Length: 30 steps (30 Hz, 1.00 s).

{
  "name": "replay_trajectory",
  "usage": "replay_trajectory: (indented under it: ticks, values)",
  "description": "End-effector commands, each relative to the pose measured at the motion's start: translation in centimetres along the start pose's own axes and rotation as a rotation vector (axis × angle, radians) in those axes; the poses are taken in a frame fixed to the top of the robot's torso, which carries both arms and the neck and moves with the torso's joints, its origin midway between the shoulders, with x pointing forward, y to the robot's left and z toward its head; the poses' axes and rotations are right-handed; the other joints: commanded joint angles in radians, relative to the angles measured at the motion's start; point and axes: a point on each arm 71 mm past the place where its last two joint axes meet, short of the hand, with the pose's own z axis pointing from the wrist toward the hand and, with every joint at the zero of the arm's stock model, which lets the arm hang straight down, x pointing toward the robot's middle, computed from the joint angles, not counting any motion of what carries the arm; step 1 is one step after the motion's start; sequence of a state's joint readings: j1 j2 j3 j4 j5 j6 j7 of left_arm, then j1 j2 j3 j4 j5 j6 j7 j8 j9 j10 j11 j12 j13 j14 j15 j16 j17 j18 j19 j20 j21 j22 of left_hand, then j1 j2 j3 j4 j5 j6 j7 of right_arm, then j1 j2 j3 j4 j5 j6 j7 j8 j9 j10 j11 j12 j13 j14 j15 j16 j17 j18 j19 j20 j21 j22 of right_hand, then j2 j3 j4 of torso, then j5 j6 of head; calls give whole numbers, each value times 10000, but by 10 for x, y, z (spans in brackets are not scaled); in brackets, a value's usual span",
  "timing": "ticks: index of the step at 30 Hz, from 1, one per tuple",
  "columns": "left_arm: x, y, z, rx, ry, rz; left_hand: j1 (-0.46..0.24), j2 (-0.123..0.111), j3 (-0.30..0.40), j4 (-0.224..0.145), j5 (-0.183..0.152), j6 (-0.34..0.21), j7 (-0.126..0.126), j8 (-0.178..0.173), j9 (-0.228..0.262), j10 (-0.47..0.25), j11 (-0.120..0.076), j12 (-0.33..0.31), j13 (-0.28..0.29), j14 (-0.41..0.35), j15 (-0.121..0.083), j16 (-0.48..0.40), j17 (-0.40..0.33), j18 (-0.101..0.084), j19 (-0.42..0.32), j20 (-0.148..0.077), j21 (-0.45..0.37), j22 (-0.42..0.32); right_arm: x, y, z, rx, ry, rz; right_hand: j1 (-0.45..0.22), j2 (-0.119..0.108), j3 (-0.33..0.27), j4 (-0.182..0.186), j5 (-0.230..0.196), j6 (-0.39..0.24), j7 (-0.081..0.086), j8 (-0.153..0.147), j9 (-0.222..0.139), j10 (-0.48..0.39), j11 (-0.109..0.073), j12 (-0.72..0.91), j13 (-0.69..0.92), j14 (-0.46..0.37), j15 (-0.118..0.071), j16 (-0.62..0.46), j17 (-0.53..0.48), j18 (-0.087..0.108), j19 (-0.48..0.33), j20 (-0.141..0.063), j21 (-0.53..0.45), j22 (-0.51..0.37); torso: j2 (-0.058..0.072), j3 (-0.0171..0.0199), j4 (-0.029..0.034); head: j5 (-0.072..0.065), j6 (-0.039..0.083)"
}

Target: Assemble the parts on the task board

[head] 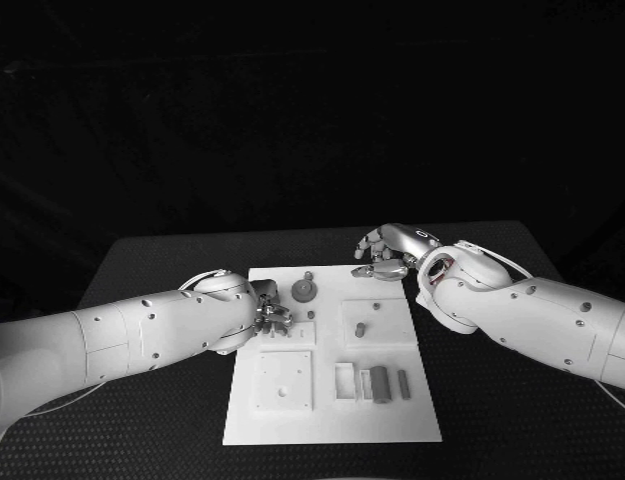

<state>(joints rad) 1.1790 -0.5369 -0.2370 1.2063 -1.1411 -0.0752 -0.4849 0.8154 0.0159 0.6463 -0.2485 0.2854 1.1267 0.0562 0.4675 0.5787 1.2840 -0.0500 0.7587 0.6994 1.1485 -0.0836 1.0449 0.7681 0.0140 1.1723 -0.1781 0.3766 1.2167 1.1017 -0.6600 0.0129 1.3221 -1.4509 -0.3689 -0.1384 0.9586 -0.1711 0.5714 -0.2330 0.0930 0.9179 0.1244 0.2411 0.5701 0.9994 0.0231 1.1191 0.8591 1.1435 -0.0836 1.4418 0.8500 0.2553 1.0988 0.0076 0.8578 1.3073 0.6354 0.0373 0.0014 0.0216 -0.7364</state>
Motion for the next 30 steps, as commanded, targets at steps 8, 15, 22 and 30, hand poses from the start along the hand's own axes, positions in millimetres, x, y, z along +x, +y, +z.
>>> replay_trajectory:
  ticks: [8, 15, 22, 30]
  values:
    - [1, -2, 0, 80, 30, -229, 25, -287, -24, 243, -174, 274, -348, 47, 165, 244, -339, 96, -94, -92, -22, 108, -144, 94, 72, -39, -122, 39, 1, 0, 0, -1, 115, -53, 48, 21, -22, 25, -36, 40, 107, -21, 16, -38, -3, -39, -19, -85, -11, -25, 10, 65, -72, -27, -68, 144, -4, 4, -4, -32, 22]
    - [1, -2, 0, 90, 84, -219, -31, -547, -72, 380, -226, 254, -347, 44, 198, 224, -338, 130, -148, -118, -28, 161, -233, 90, 81, -49, -172, 62, 1, -1, 0, 16, 145, -61, 40, 17, -29, 29, -36, 29, 110, -28, 16, -38, 0, -39, -23, -86, -9, -25, 9, 65, -74, -25, -69, 145, -5, 3, 0, -44, 18]
    - [2, -4, 0, 129, 90, -210, -43, -702, -99, 448, -251, 251, -348, 45, 218, 219, -339, 156, -175, -122, -37, 199, -280, 87, 103, -54, -190, 82, 1, -1, 0, 15, 126, -58, 32, 18, -34, 36, -35, 7, 116, -42, 14, -38, 5, -38, -28, -87, -5, -25, 9, 65, -75, -22, -71, 144, -3, 7, 6, -68, 21]
    - [2, -6, 1, 166, 90, -203, -59, -757, -112, 510, -284, 252, -350, 46, 229, 216, -341, 173, -191, -127, -39, 222, -310, 86, 112, -59, -205, 92, 1, 0, 0, 8, 126, -55, 28, 18, -37, 41, -34, 1, 119, -46, 15, -38, 8, -37, -31, -87, -1, -24, 8, 65, -75, -21, -72, 145, -2, 7, -2, -73, 47]
